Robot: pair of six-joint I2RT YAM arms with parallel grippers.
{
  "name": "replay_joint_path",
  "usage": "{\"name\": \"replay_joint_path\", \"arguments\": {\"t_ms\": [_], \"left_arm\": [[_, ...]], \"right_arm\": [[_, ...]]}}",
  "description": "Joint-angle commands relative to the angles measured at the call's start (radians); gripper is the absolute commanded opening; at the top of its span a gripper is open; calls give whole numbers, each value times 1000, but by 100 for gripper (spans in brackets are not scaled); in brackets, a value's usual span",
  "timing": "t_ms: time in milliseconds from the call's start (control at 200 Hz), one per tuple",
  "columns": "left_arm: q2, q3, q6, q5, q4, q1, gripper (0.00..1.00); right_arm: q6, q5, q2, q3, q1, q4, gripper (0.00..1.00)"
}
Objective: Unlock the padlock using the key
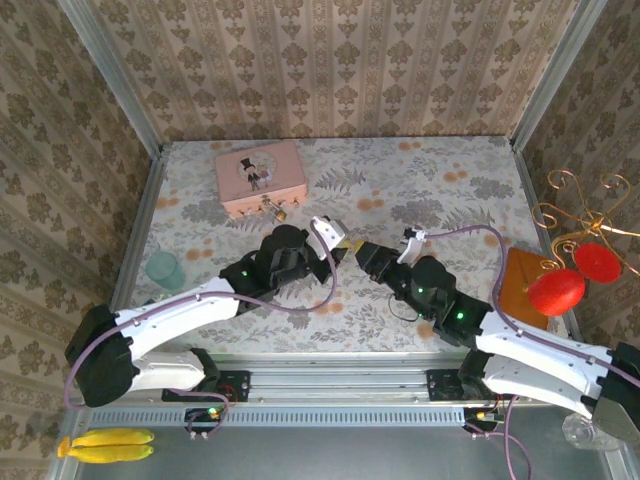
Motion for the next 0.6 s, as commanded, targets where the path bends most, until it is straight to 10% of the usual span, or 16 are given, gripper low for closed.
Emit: {"name": "replay_joint_path", "arguments": {"t_ms": [0, 260, 595], "left_arm": [[-59, 34, 45, -17, -65, 19, 0], [-103, 73, 165, 59, -234, 28, 0], [-83, 188, 374, 252, -556, -5, 0]], "right_arm": [[-331, 13, -80, 31, -4, -105, 50], [-821, -105, -200, -12, -23, -172, 50], [-1037, -348, -135, 5, -22, -209, 47]]}}
